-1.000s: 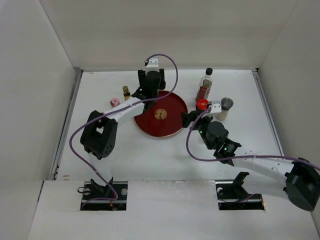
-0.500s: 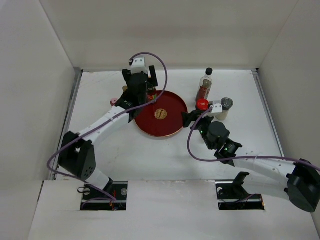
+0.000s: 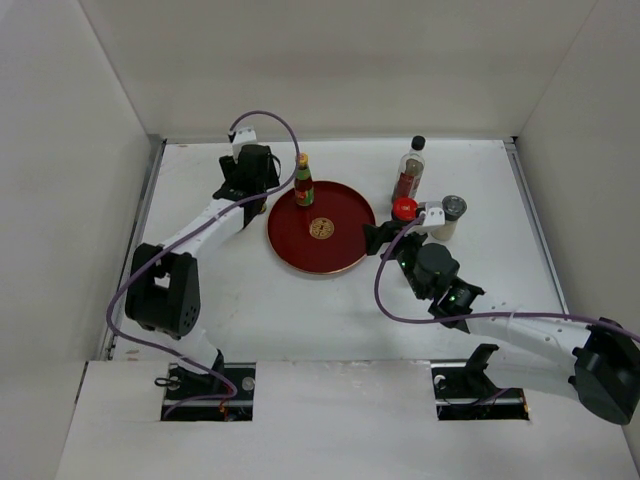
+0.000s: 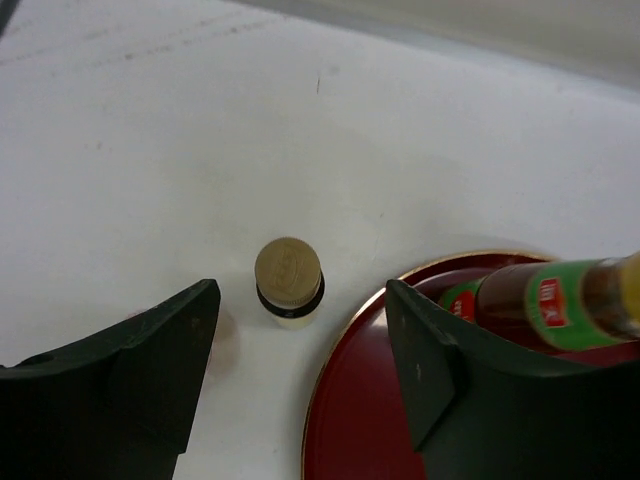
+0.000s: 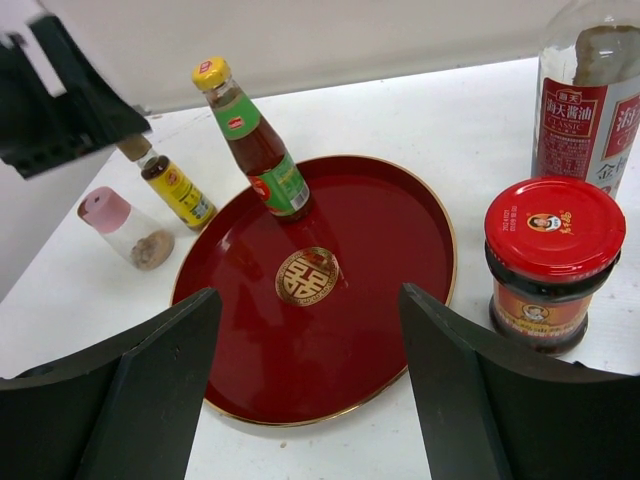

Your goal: Organize the condiment bottles

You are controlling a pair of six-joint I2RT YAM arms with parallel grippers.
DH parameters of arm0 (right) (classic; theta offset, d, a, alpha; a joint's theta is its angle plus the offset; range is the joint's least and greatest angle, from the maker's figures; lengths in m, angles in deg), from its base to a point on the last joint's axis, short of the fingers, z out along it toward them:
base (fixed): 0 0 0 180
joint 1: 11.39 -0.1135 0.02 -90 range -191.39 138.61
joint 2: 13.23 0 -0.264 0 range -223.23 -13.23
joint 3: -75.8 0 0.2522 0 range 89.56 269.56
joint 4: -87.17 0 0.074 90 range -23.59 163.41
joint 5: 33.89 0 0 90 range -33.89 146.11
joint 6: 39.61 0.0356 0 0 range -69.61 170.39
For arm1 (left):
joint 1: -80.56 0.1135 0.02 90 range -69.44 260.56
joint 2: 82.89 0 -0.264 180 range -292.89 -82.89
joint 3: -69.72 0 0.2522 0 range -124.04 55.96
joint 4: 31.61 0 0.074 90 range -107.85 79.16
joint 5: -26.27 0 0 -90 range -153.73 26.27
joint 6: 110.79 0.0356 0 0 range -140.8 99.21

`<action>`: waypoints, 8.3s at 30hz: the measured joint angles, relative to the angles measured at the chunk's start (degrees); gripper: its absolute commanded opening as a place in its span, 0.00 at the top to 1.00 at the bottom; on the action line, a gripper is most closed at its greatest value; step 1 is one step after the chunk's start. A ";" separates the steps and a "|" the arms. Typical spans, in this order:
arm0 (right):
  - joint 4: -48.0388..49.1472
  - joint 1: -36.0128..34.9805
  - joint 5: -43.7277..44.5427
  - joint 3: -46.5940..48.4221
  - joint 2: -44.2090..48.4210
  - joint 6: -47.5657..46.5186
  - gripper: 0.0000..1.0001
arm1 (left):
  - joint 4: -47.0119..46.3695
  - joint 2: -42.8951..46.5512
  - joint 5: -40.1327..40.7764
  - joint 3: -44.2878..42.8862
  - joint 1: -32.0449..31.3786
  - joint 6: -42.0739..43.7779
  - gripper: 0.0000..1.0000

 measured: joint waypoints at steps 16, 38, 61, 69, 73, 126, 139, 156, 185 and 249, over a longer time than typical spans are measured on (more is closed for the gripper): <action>0.00 0.00 -0.04 0.00 -0.63 0.02 0.21 | 1.70 -6.14 -0.90 -3.30 1.84 -0.52 0.75; 0.07 0.00 -0.09 -0.42 -0.20 0.02 0.21 | 0.02 9.53 0.87 4.39 -6.34 -0.55 0.81; 0.17 0.00 -0.09 -0.42 -0.20 0.02 0.20 | -11.87 2.03 0.79 10.51 -11.26 -0.26 0.42; 0.20 0.00 -0.09 -0.42 -0.20 0.02 0.20 | -13.49 3.93 3.39 12.20 -11.96 0.13 0.16; 0.20 0.00 -0.09 -0.42 -0.20 0.02 0.20 | -12.07 11.43 5.90 15.78 -12.24 0.09 0.14; 0.44 -0.11 -0.09 -0.42 -2.03 -0.04 0.18 | -7.41 1.14 4.15 15.32 6.29 -6.19 0.64; 0.46 -0.11 -0.09 -0.42 -2.05 -0.17 0.18 | -2.84 33.20 10.62 27.19 -7.80 -6.34 0.64; 0.87 -0.11 -0.09 -0.42 -3.02 -0.17 0.18 | -4.74 21.24 11.72 27.47 -22.75 -6.36 0.64; 1.03 -0.11 -2.08 -1.44 1.49 -1.66 0.77 | -12.04 13.90 10.23 27.02 -20.79 -5.11 0.13; -33.29 20.96 -5.33 27.96 -29.86 -6.69 0.40 | -35.82 57.27 32.46 64.92 -30.08 -11.30 0.23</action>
